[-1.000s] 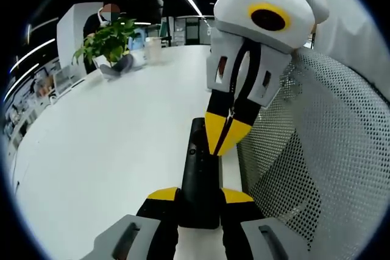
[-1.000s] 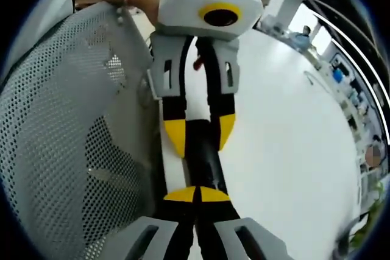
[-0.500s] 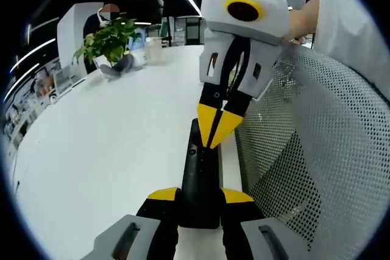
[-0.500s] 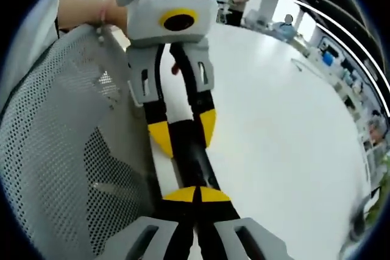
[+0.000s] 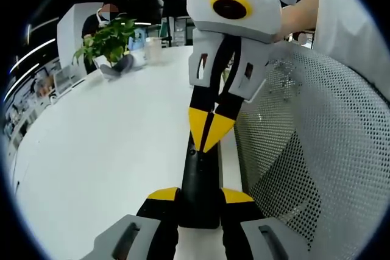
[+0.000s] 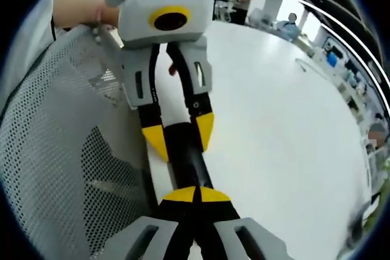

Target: Press the specified remote control buttons in sequence, fully releasing each button before pressing the next.

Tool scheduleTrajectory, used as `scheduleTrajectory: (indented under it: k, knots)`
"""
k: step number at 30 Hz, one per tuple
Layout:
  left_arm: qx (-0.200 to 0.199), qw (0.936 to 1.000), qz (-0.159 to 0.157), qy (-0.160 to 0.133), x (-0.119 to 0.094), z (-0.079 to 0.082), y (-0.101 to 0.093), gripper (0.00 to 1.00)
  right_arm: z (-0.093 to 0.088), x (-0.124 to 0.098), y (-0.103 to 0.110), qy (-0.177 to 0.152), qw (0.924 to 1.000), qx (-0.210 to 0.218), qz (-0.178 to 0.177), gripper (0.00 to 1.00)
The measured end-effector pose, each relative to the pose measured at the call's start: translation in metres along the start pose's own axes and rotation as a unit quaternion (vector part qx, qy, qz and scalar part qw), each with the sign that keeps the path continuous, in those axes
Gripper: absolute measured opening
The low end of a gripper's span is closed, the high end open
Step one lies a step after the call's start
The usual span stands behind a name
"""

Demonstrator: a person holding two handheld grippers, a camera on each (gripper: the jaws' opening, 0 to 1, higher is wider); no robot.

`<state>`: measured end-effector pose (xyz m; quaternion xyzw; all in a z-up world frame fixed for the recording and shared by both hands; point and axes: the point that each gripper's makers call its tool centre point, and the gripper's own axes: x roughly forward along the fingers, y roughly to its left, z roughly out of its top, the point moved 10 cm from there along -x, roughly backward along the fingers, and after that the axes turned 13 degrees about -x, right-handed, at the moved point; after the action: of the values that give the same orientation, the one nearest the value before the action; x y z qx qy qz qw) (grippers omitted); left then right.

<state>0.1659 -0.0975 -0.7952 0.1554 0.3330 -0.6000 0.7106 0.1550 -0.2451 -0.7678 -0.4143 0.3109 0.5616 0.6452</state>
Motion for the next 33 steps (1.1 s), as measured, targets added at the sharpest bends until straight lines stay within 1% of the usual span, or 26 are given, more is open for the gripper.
scheduleTrajectory:
  k: [7,8,9,10,11,14,17,19,21,23,24,28,30,33]
  knots:
    - [0.000,1.0000,-0.001,-0.001,0.000,0.000,0.000,0.25,0.001,0.000,-0.005,0.008,0.9998,0.004,0.018,0.00]
    - [0.000,1.0000,0.000,0.000,0.000,0.000,0.000,0.25,0.001,0.000,-0.006,0.003,0.9995,0.017,0.026,0.00]
    - [0.000,1.0000,0.000,0.000,0.000,0.000,0.000,0.25,-0.001,-0.001,-0.008,-0.012,0.9974,0.055,0.044,0.00]
    - [0.000,1.0000,0.000,0.000,0.000,0.000,0.000,0.25,-0.003,-0.002,-0.010,-0.017,0.9956,0.074,0.056,0.00]
    - [0.000,1.0000,0.000,0.000,0.000,0.000,0.000,0.25,-0.006,-0.002,-0.014,-0.023,0.9942,0.081,0.068,0.00]
    - [0.000,1.0000,0.000,0.000,0.000,0.000,0.001,0.25,-0.008,-0.005,-0.024,-0.011,0.9958,0.069,0.059,0.00]
    - [0.000,1.0000,0.000,0.000,0.000,0.000,0.001,0.25,-0.004,-0.006,-0.030,-0.022,0.9949,0.073,0.066,0.00]
    - [0.000,1.0000,0.001,0.000,0.001,0.000,0.001,0.25,-0.003,-0.002,-0.030,-0.017,0.9945,0.070,0.076,0.00]
    - [0.000,1.0000,0.000,-0.001,0.001,0.000,0.001,0.25,-0.003,0.004,-0.027,-0.005,0.9947,0.055,0.086,0.00]
    - [0.000,1.0000,0.000,-0.001,0.000,0.000,0.000,0.25,-0.003,0.006,-0.025,0.000,0.9949,0.052,0.086,0.00]
    - [0.000,1.0000,0.001,0.000,0.001,0.000,0.001,0.25,-0.002,0.005,-0.027,-0.003,0.9958,0.044,0.080,0.00]
    - [0.001,1.0000,0.000,-0.001,0.001,0.000,0.001,0.25,-0.002,0.005,-0.027,0.004,0.9956,0.038,0.086,0.00]
    - [0.000,1.0000,-0.001,-0.001,0.001,0.000,0.001,0.25,-0.001,0.006,-0.030,0.009,0.9950,0.039,0.092,0.00]
    - [0.001,1.0000,-0.001,-0.001,0.001,0.000,0.001,0.25,0.000,0.008,-0.035,0.021,0.9916,0.061,0.112,0.00]
